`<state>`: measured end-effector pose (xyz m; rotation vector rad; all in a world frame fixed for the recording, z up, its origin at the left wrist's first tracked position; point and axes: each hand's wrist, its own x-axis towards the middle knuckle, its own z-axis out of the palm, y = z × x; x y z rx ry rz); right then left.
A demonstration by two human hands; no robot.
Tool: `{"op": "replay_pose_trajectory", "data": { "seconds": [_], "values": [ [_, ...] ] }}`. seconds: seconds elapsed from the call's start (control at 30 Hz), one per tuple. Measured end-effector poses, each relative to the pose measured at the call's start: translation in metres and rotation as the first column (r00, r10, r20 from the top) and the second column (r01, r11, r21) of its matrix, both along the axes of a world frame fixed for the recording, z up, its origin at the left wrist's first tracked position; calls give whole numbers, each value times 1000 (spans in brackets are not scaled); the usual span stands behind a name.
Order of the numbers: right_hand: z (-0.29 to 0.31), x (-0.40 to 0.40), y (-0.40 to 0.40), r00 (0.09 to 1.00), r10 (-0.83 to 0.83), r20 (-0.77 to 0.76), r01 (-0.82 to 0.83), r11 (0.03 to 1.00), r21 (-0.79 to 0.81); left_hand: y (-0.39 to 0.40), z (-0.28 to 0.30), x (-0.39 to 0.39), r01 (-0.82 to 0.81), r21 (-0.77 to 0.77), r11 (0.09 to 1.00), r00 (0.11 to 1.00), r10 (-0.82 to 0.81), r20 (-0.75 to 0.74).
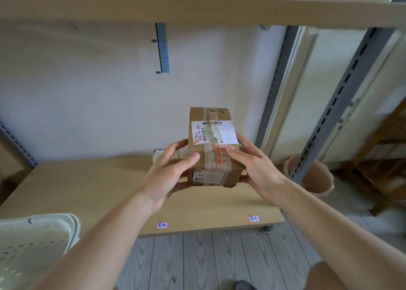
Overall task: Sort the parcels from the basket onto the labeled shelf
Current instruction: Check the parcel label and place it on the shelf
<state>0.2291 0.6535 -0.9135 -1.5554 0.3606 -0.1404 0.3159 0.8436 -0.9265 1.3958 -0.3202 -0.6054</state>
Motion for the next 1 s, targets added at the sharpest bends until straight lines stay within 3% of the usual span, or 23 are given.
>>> {"op": "replay_pose_trajectory", "data": {
  "seconds": [0.13,0.23,0.33,0.5,0.6,0.7,1.0],
  "values": [
    [-16,-16,-29,965,-102,-243,93,994,-48,-28,-18,-7,79,259,963,994,-97,57],
    [-29,-29,-49,916,-124,-381,113,992,-52,-54,-35,-15,115,336,935,984,-153,88],
    [-38,-32,-66,910,-229,-345,197,972,-126,-74,-43,-21,159,277,948,980,-184,68],
    [-54,-15,-81,920,-251,-301,205,963,-177,-100,-66,-6,41,175,984,998,-47,35],
    [-72,0,-81,905,-221,-363,87,932,-351,-113,-92,2,16,229,973,999,-4,-53],
    [-93,13,-84,889,-234,-394,58,911,-409,-128,-124,9,4,299,954,998,15,-60],
    [-131,40,-122,809,-335,-482,48,856,-514,-177,-172,17,-34,484,874,997,-6,80]
  ]
}}
